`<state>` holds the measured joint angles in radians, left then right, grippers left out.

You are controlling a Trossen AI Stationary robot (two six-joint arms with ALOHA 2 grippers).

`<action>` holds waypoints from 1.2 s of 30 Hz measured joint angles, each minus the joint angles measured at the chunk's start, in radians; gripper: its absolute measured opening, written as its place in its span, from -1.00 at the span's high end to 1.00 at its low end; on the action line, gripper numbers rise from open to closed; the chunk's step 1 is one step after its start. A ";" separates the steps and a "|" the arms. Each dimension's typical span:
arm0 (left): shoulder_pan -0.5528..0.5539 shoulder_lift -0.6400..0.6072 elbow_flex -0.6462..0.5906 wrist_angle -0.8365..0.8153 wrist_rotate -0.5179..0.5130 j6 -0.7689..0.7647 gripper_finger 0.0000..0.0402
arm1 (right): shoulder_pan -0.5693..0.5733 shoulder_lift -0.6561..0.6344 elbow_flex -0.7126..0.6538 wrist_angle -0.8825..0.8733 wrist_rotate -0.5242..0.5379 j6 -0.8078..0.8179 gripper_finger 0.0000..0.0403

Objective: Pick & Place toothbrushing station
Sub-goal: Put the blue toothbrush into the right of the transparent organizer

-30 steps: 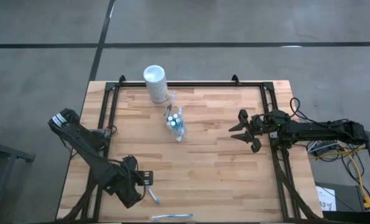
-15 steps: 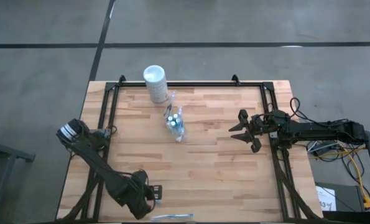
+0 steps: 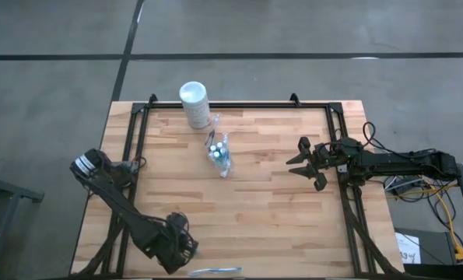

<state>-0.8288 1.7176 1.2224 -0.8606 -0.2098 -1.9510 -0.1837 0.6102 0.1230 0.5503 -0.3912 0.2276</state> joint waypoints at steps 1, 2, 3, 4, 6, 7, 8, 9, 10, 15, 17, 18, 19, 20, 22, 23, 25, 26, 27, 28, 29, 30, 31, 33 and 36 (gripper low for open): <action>0.000 -0.003 0.000 -0.019 0.004 0.037 0.50 | 0.000 0.000 0.000 0.000 0.000 0.000 0.34; 0.000 -0.006 0.000 -0.044 0.008 0.060 0.50 | 0.000 0.000 0.000 0.000 0.000 0.000 0.34; 0.000 -0.010 0.000 -0.074 0.010 0.076 0.50 | 0.000 0.000 0.000 0.000 0.000 0.000 0.34; 0.000 -0.014 0.000 -0.106 0.011 0.102 0.50 | 0.000 0.000 0.000 0.000 0.000 0.000 0.34; 0.000 -0.026 0.000 -0.144 0.011 0.234 0.50 | 0.000 0.000 0.000 0.000 0.000 0.000 0.34; 0.000 -0.032 0.000 -0.152 0.011 0.341 0.50 | 0.000 0.000 0.000 0.000 0.000 0.000 0.34; -0.001 -0.037 0.000 -0.152 0.011 0.468 0.50 | 0.000 0.000 0.000 0.000 0.000 0.000 0.34; -0.003 -0.040 0.000 -0.150 0.011 0.608 0.50 | 0.000 0.000 0.000 0.000 0.000 0.000 0.34; -0.004 -0.042 0.000 -0.149 0.011 0.745 0.50 | 0.000 0.000 0.000 0.000 0.000 0.000 0.34; -0.006 -0.041 -0.004 -0.172 0.055 1.355 0.50 | 0.000 0.000 0.000 0.000 0.000 0.000 0.34; -0.006 -0.041 -0.027 -0.179 0.092 1.495 0.50 | 0.000 0.000 0.000 0.000 0.000 0.000 0.34; -0.006 -0.041 -0.042 -0.179 0.105 1.548 0.50 | 0.000 0.000 0.000 0.000 0.000 0.000 0.34; -0.006 -0.041 -0.059 -0.178 0.116 1.593 0.50 | 0.000 0.000 0.000 0.000 0.000 0.000 0.34; -0.007 -0.041 -0.078 -0.179 0.123 1.628 0.50 | 0.000 0.000 0.000 0.000 0.000 0.000 0.34; -0.007 -0.040 -0.117 -0.182 0.122 1.679 0.50 | 0.000 0.000 0.000 0.000 0.000 0.000 0.34; -0.006 -0.040 -0.133 -0.183 0.118 1.693 0.50 | 0.000 0.000 0.000 0.000 0.000 0.000 0.34; -0.004 -0.047 -0.153 -0.177 0.096 1.713 0.50 | 0.000 0.000 0.000 0.000 0.000 0.000 0.34; -0.004 -0.054 -0.160 -0.172 0.084 1.721 0.50 | 0.000 0.000 0.000 0.000 0.000 0.000 0.34; -0.003 -0.065 -0.166 -0.161 0.075 1.726 0.50 | 0.000 0.000 0.000 0.000 0.000 0.000 0.34; -0.003 -0.077 -0.171 -0.146 0.072 1.734 0.50 | 0.000 0.000 0.000 0.000 0.000 0.000 0.34; -0.004 -0.091 -0.179 -0.123 0.073 1.739 0.50 | 0.000 0.000 0.000 0.000 0.000 0.000 0.34; -0.004 -0.105 -0.187 -0.102 0.073 1.740 0.50 | 0.000 0.000 0.000 0.000 0.000 0.000 0.34; -0.004 -0.120 -0.197 -0.079 0.073 1.740 0.50 | 0.000 0.000 0.000 0.000 0.000 0.000 0.34; -0.003 -0.147 -0.210 -0.032 0.071 1.740 0.50 | 0.000 0.000 0.000 0.000 0.000 0.000 0.34; -0.003 -0.165 -0.215 -0.030 0.010 1.740 0.50 | 0.000 0.000 0.000 0.000 0.000 0.000 0.34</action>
<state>-0.8314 1.5522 1.0070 -0.8906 -0.2002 -0.2107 -0.1838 0.6102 0.1230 0.5503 -0.3912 0.2276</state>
